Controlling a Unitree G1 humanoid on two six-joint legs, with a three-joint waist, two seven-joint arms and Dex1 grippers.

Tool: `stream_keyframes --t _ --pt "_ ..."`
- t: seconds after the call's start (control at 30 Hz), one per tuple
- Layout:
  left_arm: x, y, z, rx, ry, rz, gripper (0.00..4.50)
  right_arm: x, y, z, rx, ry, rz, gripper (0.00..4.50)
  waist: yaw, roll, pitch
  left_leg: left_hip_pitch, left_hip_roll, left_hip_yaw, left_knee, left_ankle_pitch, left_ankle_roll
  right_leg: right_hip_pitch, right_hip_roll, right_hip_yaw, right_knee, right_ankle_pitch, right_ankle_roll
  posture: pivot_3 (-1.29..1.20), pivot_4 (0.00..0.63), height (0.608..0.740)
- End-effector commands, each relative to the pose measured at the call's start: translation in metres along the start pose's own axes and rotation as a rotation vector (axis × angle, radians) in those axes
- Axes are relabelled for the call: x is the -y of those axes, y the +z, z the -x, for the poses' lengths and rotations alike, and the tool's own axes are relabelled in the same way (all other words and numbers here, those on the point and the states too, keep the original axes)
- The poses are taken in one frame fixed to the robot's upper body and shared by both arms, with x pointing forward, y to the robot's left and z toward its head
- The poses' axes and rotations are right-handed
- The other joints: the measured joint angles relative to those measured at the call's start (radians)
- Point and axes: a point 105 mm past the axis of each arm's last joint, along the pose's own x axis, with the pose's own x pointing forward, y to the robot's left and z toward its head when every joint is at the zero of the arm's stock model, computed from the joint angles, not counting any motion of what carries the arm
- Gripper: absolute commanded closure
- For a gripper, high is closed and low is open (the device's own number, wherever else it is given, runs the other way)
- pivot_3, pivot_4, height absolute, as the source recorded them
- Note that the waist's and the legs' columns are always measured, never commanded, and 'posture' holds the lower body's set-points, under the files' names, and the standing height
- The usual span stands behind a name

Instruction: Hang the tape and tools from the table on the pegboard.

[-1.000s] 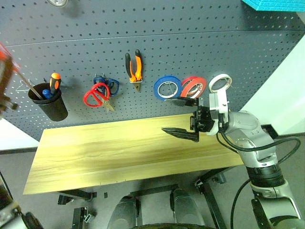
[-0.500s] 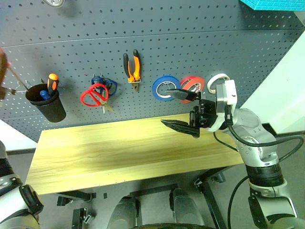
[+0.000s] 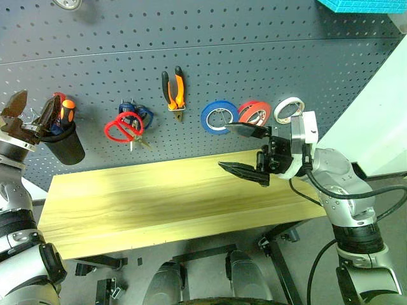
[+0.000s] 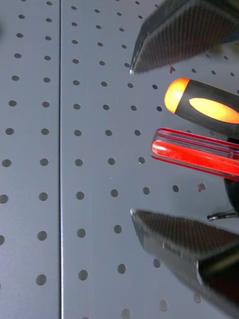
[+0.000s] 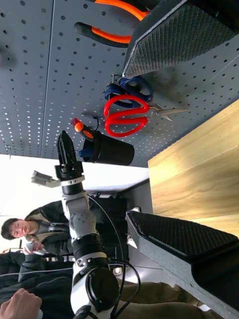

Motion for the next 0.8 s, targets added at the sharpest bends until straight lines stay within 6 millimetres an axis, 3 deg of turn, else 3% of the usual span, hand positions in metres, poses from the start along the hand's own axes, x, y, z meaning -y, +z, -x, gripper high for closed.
stream_keyframes --t 0.03,0.13,0.3,0.53,0.8 --pt "-0.004 0.039 0.001 0.133 0.019 -0.026 0.05 -0.005 0.011 0.004 0.013 0.010 0.033 0.00 0.000 0.000 0.000 0.000 0.000 0.000 0.000 0.000 0.000 0.000 0.000 0.000 0.000 0.000 0.000 -0.11 0.079 0.740" --pt "0.012 0.055 0.010 0.154 -0.074 -0.007 0.05 -0.008 -0.002 0.013 -0.053 0.001 0.033 0.00 0.000 0.000 0.000 -0.001 0.000 0.000 0.000 0.000 0.001 0.000 0.000 0.000 -0.001 0.000 0.000 -0.11 0.083 0.740" --pt "0.053 0.052 0.041 -0.025 -0.277 -0.072 0.05 -0.010 -0.028 0.035 -0.178 -0.034 0.033 0.00 -0.002 0.000 0.000 0.000 0.000 0.001 -0.001 -0.002 0.001 0.000 0.000 0.001 0.000 -0.002 0.001 -0.09 0.092 0.740" --pt "0.102 -0.021 0.100 -0.344 -0.429 -0.213 0.05 0.002 -0.074 0.084 -0.372 -0.243 0.071 0.00 0.008 0.001 0.000 0.001 0.000 0.002 0.000 -0.003 0.001 0.002 -0.001 0.001 -0.003 -0.008 -0.001 -0.07 0.099 0.740" --pt "0.139 -0.111 0.157 -0.458 -0.354 -0.111 0.05 -0.019 -0.126 0.131 -0.431 -0.396 -0.040 0.00 0.015 0.002 -0.001 0.000 0.000 0.002 0.000 -0.003 0.002 0.003 -0.001 0.001 -0.007 -0.006 -0.002 -0.09 0.088 0.740"
